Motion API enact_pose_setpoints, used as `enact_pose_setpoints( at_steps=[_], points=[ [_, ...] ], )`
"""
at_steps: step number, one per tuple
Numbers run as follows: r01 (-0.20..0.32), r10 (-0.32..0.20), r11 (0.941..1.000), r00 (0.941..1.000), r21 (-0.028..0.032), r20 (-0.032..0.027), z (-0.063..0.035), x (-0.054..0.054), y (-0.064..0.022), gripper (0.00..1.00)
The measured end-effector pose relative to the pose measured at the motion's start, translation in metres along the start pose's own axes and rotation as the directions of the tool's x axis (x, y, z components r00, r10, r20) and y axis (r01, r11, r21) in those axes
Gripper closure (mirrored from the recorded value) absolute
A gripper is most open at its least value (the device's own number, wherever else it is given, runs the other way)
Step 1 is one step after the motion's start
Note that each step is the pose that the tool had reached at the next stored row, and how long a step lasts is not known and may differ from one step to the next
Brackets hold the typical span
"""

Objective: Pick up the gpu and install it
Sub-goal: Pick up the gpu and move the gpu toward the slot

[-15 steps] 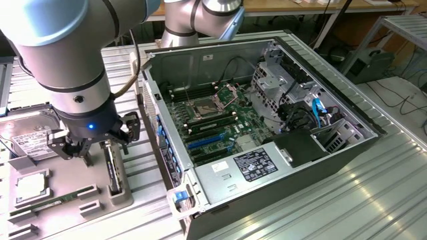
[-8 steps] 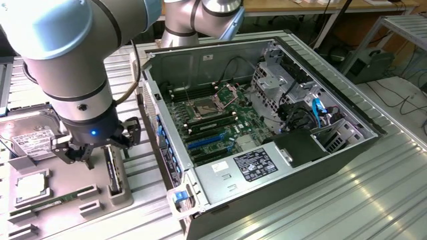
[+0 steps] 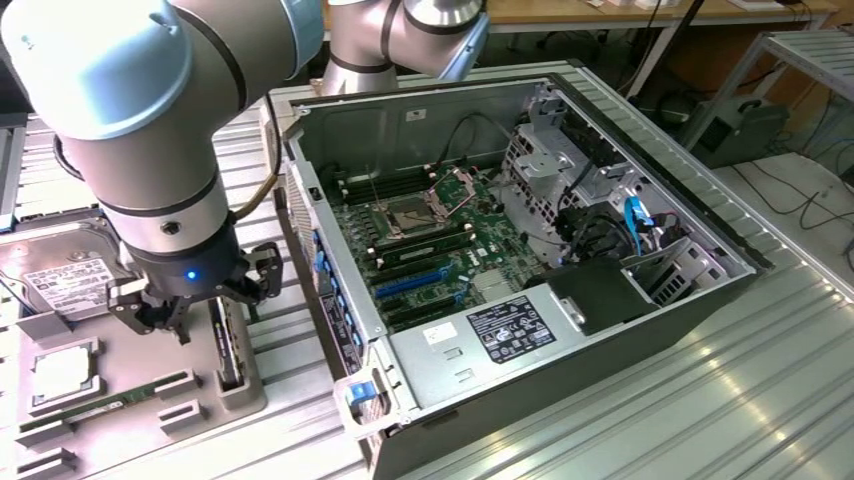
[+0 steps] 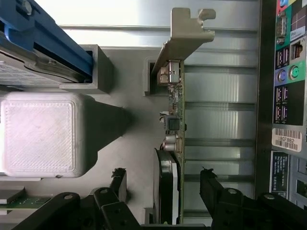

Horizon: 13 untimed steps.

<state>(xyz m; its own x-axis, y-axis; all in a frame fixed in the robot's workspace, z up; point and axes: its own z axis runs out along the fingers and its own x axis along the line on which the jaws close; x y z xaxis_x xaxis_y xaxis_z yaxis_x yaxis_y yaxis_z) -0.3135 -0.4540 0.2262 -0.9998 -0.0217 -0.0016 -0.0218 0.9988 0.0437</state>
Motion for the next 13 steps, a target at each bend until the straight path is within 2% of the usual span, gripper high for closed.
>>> enact_pose_setpoints(
  at_steps=[7, 8, 10, 12, 13],
  points=[
    [0.0, 0.0, 1.0, 1.0, 0.0, 0.0, 0.0, 0.0, 0.0, 0.29],
    [0.0, 0.0, 1.0, 1.0, 0.0, 0.0, 0.0, 0.0, 0.0, 0.42],
    [0.0, 0.0, 1.0, 1.0, 0.0, 0.0, 0.0, 0.0, 0.0, 0.42],
    [0.0, 0.0, 1.0, 1.0, 0.0, 0.0, 0.0, 0.0, 0.0, 0.54],
    [0.0, 0.0, 1.0, 1.0, 0.0, 0.0, 0.0, 0.0, 0.0, 0.54]
  ],
)
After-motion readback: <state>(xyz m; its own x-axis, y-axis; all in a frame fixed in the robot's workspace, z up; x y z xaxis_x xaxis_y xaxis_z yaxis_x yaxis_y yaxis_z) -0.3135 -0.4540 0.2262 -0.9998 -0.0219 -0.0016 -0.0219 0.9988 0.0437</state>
